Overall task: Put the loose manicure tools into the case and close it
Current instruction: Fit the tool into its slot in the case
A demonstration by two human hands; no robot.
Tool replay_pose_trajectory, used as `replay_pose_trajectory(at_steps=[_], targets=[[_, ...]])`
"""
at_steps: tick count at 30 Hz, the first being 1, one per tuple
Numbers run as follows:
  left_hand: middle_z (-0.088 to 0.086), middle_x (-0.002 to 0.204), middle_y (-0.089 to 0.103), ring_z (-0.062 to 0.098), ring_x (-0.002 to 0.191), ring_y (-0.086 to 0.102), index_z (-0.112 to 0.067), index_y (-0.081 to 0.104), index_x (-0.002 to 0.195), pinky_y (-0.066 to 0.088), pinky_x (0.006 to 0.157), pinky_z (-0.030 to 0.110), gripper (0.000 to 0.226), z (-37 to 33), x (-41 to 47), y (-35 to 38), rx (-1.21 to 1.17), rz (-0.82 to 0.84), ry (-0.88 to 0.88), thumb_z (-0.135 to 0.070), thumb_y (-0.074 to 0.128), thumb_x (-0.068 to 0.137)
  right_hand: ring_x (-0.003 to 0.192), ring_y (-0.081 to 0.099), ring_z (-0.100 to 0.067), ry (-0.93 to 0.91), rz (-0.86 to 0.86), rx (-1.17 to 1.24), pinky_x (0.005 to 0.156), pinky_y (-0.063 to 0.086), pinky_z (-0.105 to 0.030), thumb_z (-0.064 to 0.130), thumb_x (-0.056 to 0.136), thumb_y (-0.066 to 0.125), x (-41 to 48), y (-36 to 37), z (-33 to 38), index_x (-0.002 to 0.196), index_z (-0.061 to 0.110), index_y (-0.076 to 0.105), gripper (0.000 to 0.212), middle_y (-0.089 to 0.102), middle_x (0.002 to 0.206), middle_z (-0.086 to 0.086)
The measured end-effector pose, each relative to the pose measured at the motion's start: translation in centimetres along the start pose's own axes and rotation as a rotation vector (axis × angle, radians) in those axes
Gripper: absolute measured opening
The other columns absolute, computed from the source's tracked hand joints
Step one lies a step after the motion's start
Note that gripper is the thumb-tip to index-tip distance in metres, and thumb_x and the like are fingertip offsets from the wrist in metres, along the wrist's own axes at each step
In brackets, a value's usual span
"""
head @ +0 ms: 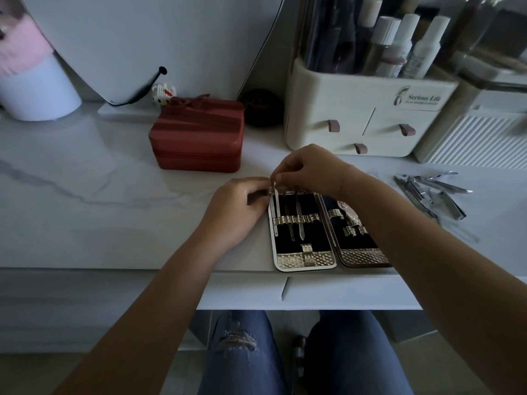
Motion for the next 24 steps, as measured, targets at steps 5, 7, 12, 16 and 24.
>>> replay_pose_trajectory(at_steps=[5,7,12,16,24], targets=[[-0.003,0.095,0.071,0.008,0.090,0.060,-0.027,0.065,0.097,0.043,0.081,0.028,0.021,0.2,0.1,0.0,0.033,-0.007,0.012,-0.013,0.057,0.085,0.082,0.049,-0.008,-0.163,0.082,-0.292,0.070,0.031,-0.014,0.015,0.091,0.054,-1.6,0.1,1.0,0.115,0.023,0.067,0.028,0.054,0.082,0.015],[0.000,0.095,0.070,0.012,0.090,0.060,-0.026,0.063,0.097,0.043,0.081,0.030,0.019,0.3,0.1,0.1,0.050,-0.014,0.009,-0.013,0.057,0.084,0.087,0.043,-0.006,-0.179,0.118,-0.350,0.073,0.027,-0.013,0.013,0.093,0.049,-1.9,0.6,0.7,0.123,0.028,0.061,0.036,0.041,0.079,0.013],[-0.005,0.108,0.070,0.001,0.101,0.054,-0.022,0.070,0.105,0.034,0.078,0.000,0.025,0.6,0.2,0.0,0.065,-0.030,-0.008,-0.012,0.060,0.085,0.084,0.043,-0.008,-0.177,0.143,-0.281,0.075,0.027,-0.014,0.012,0.094,0.048,-2.6,0.9,0.0,0.122,0.029,0.062,0.035,0.039,0.083,0.008],[-0.004,0.106,0.071,-0.001,0.097,0.055,-0.022,0.070,0.103,0.033,0.075,-0.002,0.024,0.5,0.2,0.0,0.059,-0.027,-0.003,-0.011,0.059,0.085,0.075,0.045,0.000,-0.188,0.166,-0.266,0.068,0.029,-0.007,0.013,0.093,0.050,-2.8,1.0,0.0,0.120,0.027,0.063,0.033,0.043,0.090,0.002],[-0.013,0.110,0.068,-0.008,0.098,0.054,-0.025,0.069,0.109,0.033,0.078,-0.004,0.028,0.7,0.2,0.1,0.065,-0.017,-0.022,-0.013,0.058,0.086,0.084,0.057,-0.023,-0.210,0.166,-0.172,0.078,0.042,-0.028,0.017,0.093,0.053,-3.8,0.5,0.3,0.117,0.023,0.066,0.028,0.057,0.095,-0.017]])
Point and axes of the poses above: each hand's wrist, its own x-axis towards the middle knuckle, its own y-axis out of the palm, z = x × y, the point moved 8 cm from there along x, towards the middle knuckle
